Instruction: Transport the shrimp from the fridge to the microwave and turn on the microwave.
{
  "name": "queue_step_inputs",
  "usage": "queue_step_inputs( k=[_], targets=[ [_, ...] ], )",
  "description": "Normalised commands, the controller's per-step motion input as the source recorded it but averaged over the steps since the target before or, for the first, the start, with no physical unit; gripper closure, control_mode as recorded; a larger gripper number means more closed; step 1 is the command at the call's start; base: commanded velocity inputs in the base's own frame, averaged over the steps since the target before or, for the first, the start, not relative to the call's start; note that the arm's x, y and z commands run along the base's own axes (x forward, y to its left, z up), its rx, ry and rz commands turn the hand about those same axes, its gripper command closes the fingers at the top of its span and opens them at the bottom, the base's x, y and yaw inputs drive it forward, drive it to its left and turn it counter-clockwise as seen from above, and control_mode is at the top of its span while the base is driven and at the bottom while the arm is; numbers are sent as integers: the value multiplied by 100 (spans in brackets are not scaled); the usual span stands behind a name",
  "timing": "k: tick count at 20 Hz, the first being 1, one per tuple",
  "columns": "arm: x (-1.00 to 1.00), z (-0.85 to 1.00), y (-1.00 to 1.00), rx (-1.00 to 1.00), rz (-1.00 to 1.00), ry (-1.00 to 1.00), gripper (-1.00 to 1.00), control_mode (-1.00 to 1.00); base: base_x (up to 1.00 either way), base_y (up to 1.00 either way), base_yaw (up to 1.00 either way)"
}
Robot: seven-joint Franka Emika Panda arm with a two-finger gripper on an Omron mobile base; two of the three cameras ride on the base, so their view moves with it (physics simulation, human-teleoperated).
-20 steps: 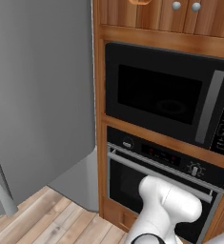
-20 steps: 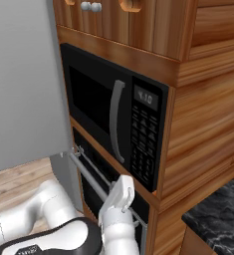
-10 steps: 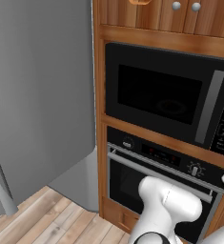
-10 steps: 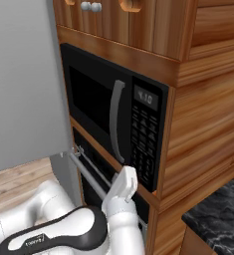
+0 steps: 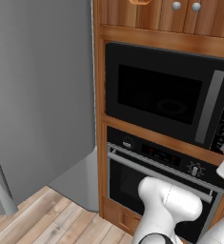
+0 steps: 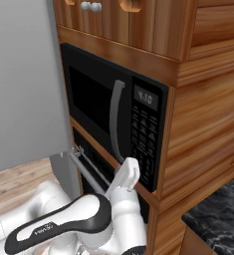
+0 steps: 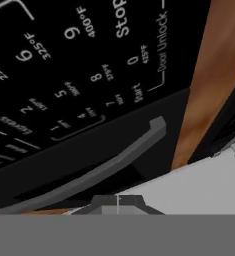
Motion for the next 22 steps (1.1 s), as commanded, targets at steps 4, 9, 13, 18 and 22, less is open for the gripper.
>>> queue_step_inputs(
  k=[4, 9, 13, 18, 22],
  targets=[
    [15, 0, -18, 0, 0, 0, 100, -100, 0, 0, 0],
    [2, -7, -24, 0, -2, 0, 100, -100, 0, 0, 0],
    [0, -14, -7, 0, -5, 0, 100, -100, 0, 0, 0],
    [7, -2, 0, 0, -5, 0, 100, -100, 0, 0, 0],
    [16, -8, 0, 0, -3, 0, 100, -100, 0, 0, 0]
  ],
)
